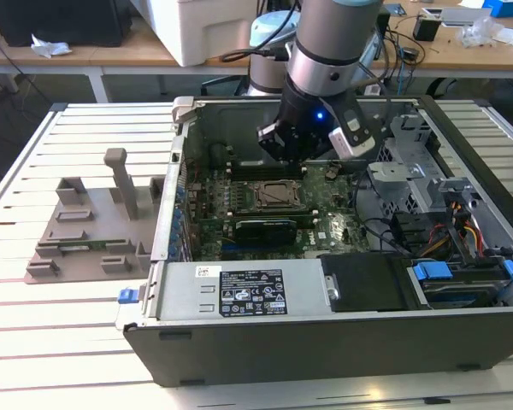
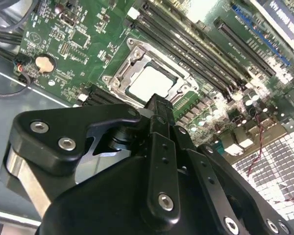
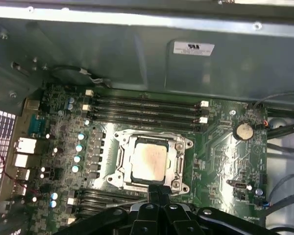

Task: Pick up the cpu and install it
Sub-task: 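Install the second cpu locking lever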

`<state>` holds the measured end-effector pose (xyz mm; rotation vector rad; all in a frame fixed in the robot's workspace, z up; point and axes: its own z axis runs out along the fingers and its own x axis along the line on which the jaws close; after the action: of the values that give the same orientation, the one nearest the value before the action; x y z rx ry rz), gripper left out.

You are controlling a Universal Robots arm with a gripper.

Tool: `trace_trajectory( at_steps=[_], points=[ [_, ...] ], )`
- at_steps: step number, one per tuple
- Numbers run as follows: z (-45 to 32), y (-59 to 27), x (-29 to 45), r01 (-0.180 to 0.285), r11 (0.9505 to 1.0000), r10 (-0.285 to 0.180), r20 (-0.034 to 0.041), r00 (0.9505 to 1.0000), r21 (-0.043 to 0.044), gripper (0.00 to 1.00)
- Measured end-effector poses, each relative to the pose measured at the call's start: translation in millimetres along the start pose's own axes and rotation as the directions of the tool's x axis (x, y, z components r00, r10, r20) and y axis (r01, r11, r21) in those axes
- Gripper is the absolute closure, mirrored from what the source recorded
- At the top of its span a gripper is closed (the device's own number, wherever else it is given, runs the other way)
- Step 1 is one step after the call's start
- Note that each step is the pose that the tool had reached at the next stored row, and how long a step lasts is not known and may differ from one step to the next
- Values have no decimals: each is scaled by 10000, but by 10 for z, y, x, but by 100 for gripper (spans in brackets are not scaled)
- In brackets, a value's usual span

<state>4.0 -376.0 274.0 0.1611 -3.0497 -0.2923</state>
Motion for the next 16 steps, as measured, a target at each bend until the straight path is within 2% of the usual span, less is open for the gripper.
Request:
trace_trajectory(
  at_steps=[1, 2, 4, 16],
  points=[
    [30, -23, 1, -1, 10000, 1, -2, 10000, 3, 89],
    [100, -57, 5, 0, 10000, 0, -3, 10000, 4, 89],
    [144, -72, 30, -2, 10000, 2, -4, 10000, 18, 89],
    [194, -76, 84, -2, 10000, 2, -4, 10000, 18, 89]
  ],
)
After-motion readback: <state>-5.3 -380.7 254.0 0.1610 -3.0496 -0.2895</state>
